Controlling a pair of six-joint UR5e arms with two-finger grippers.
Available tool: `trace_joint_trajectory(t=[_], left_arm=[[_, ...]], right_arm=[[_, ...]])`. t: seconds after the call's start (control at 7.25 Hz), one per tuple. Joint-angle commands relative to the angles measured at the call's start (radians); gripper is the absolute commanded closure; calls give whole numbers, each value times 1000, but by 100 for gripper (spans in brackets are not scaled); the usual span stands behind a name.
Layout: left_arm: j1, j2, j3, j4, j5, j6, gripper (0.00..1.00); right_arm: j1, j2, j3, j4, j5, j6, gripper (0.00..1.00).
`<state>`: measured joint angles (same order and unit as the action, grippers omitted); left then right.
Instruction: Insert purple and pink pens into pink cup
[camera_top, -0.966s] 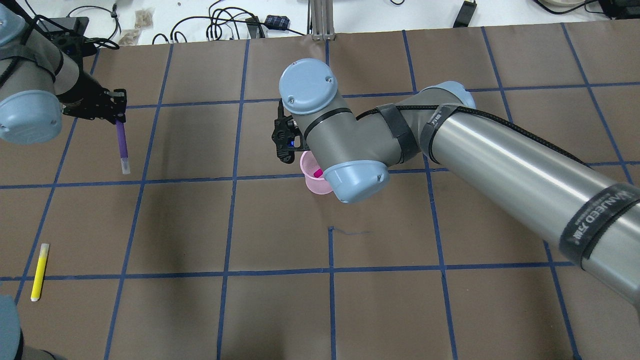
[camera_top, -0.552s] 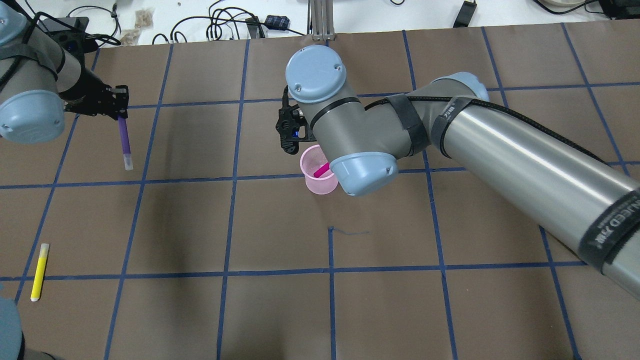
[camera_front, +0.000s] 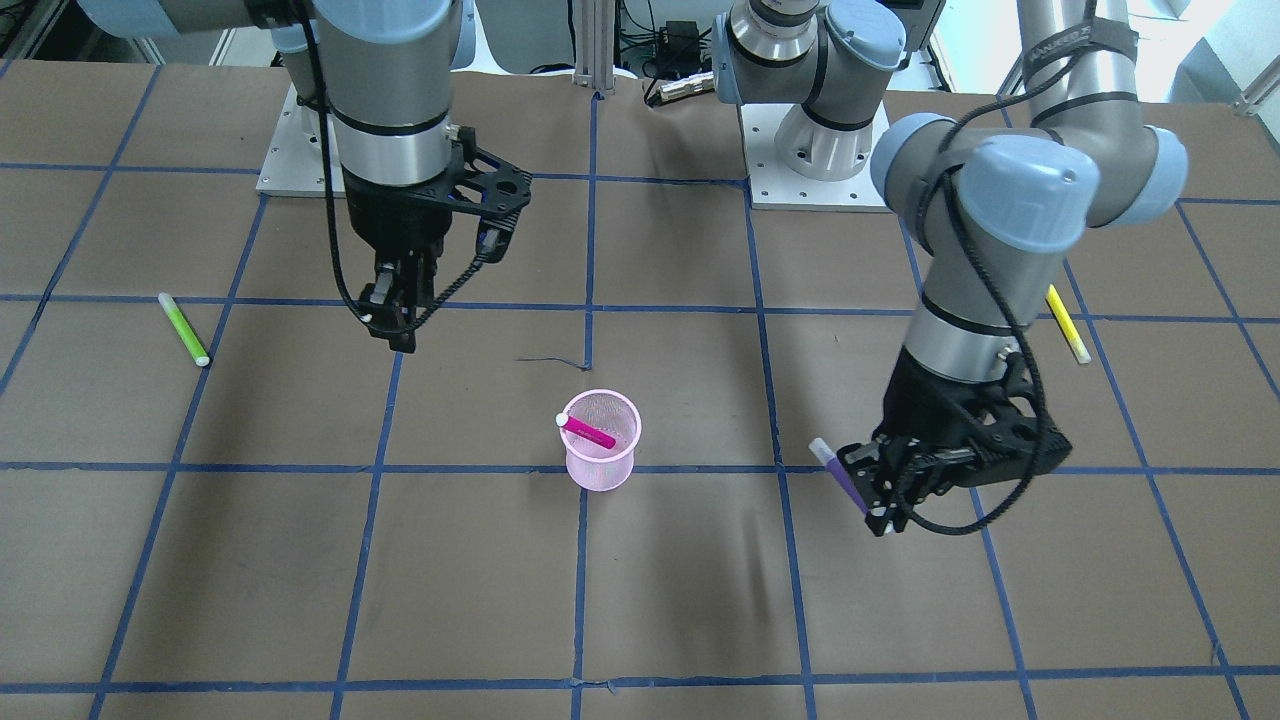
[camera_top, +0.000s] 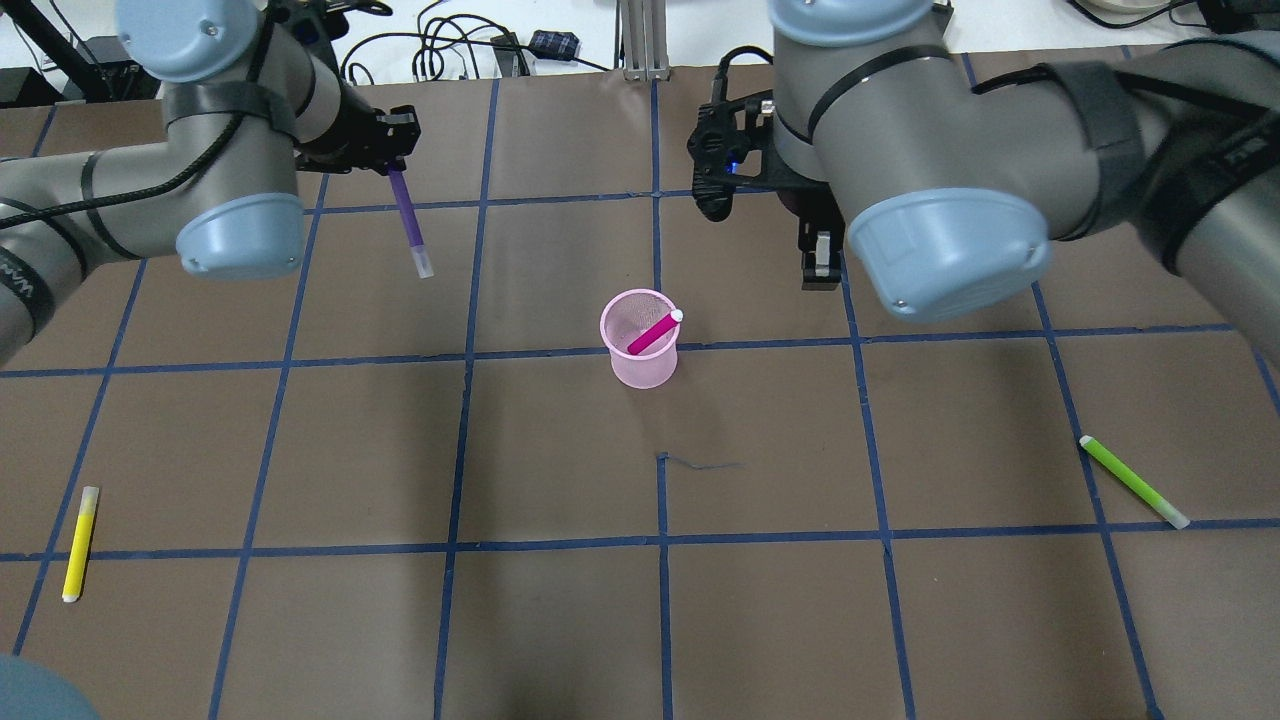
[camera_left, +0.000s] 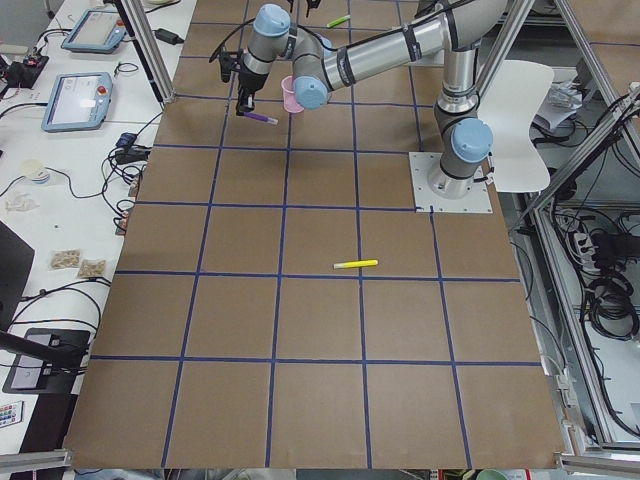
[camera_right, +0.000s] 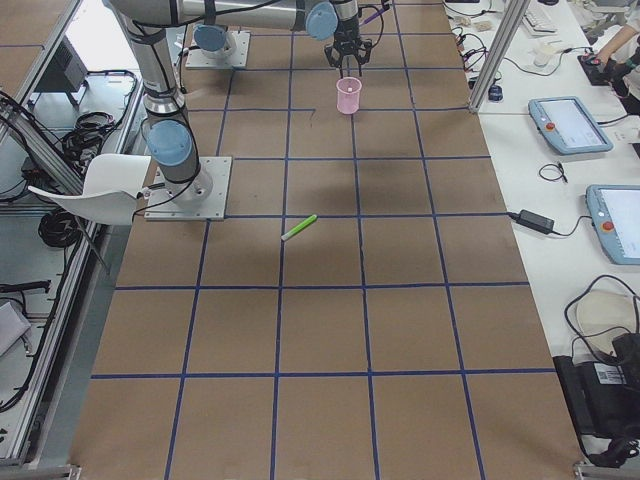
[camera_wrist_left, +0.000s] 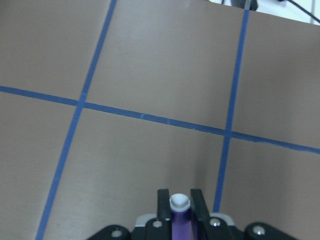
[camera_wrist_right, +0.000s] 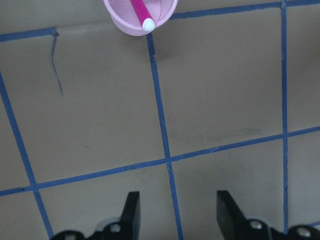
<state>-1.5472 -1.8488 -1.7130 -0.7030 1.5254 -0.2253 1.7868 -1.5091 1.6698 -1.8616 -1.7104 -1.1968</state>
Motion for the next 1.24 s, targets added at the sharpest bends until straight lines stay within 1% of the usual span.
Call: trace_joint_trajectory(t=[0.0,0.28,0.41,0.55,0.69,0.83,0.97,1.1], left_arm=[[-126,-10,-11,75,27,-188,100],[-236,-6,-19,76,91,-346,100],[-294,-15,-19,79,145,-398,100],[-333,-20,-23,83,183,-437,100],[-352,-26,-25,82,196,-477,100],[-359,-29,-36,83,217,-486,100],[-366,-33,-45,105,243,-491,100],[-366,-47,-63,141,257,-490,100]], right_arm=[[-94,-84,5,85,63,19,39],[-103,-102,-4,85,124,156,38],[-104,-109,-5,78,126,304,37],[-103,-114,-7,79,132,517,36],[-101,-117,-5,90,130,733,35],[-98,-117,-7,90,126,894,35],[-99,-124,-10,88,126,1004,34],[-99,-138,-7,90,129,1166,34]])
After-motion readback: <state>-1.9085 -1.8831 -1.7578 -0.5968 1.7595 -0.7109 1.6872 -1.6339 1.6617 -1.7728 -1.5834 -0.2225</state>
